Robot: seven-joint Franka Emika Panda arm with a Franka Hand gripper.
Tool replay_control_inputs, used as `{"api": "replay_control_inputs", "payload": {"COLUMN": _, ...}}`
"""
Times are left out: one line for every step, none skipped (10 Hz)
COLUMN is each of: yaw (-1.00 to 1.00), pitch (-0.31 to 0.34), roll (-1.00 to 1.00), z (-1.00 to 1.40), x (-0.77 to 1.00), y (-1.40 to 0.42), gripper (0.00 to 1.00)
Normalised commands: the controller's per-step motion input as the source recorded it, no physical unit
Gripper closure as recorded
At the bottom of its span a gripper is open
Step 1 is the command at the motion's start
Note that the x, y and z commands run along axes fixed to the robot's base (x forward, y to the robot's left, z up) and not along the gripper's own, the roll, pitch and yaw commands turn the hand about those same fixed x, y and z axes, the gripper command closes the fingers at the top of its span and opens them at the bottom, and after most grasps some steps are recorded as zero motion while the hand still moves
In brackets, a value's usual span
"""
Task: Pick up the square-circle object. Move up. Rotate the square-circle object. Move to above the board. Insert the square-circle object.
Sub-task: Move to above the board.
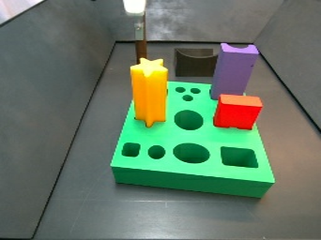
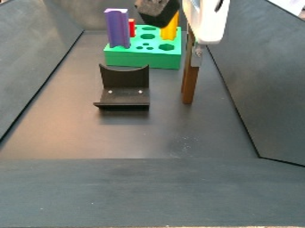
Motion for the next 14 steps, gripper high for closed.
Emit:
{"api": "replay_control_inputs", "payload": {"yaw": 0.46, "pitch": -0.166, "roll": -0.29, "z": 1.00, "x": 0.12, "y": -0.05, "gripper": 1.00}}
{"api": "replay_control_inputs", "payload": {"yaw": 0.32, "pitch": -0.086, "roll": -0.27, "z": 1.00, "x": 0.11, "y": -0.05, "gripper": 1.00}}
{"api": "replay_control_inputs", "payload": {"yaw": 0.24, "pitch": -0.050, "roll": -0.26, "z": 1.00, "x": 0.10, "y": -0.05, "gripper": 1.00}}
{"api": "replay_control_inputs", "payload": {"yaw": 0.13, "pitch": 0.014, "roll": -0.21, "z": 1.00, "x": 0.10, "y": -0.04, "gripper": 1.00}}
{"api": "replay_control_inputs", "payload": {"yaw": 0.05, "pitch": 0.069, "roll": -0.17, "z": 1.00, "x": 0.10, "y": -0.04, "gripper": 1.00}}
{"api": "replay_control_inputs", "payload": {"yaw": 0.02, "pitch": 0.088, "roll": -0.14, "z": 1.00, "x": 0.10, "y": -0.04, "gripper": 1.00}}
{"api": "replay_control_inputs", "payload": {"yaw": 0.01, "pitch": 0.092, "roll": -0.13, "z": 1.00, "x": 0.09, "y": -0.04, "gripper": 1.00}}
{"api": "replay_control_inputs", "payload": {"yaw": 0.01, "pitch": 0.084, "roll": -0.12, "z": 1.00, "x": 0.09, "y": -0.04, "gripper": 1.00}}
{"api": "replay_control_inputs", "payload": {"yaw": 0.00, "pitch": 0.077, "roll": -0.11, "z": 1.00, "x": 0.08, "y": -0.03, "gripper": 1.00}}
{"api": "replay_control_inputs", "payload": {"yaw": 0.00, "pitch": 0.075, "roll": -0.10, "z": 1.00, "x": 0.08, "y": -0.03, "gripper": 1.00}}
{"api": "replay_control_inputs", "payload": {"yaw": 0.00, "pitch": 0.077, "roll": -0.10, "z": 1.00, "x": 0.07, "y": -0.03, "gripper": 1.00}}
{"api": "replay_control_inputs", "payload": {"yaw": 0.00, "pitch": 0.079, "roll": -0.09, "z": 1.00, "x": 0.07, "y": -0.03, "gripper": 1.00}}
{"api": "replay_control_inputs", "payload": {"yaw": 0.00, "pitch": 0.083, "roll": -0.08, "z": 1.00, "x": 0.07, "y": -0.03, "gripper": 1.00}}
{"api": "replay_control_inputs", "payload": {"yaw": 0.01, "pitch": 0.082, "roll": -0.07, "z": 0.94, "x": 0.06, "y": -0.03, "gripper": 1.00}}
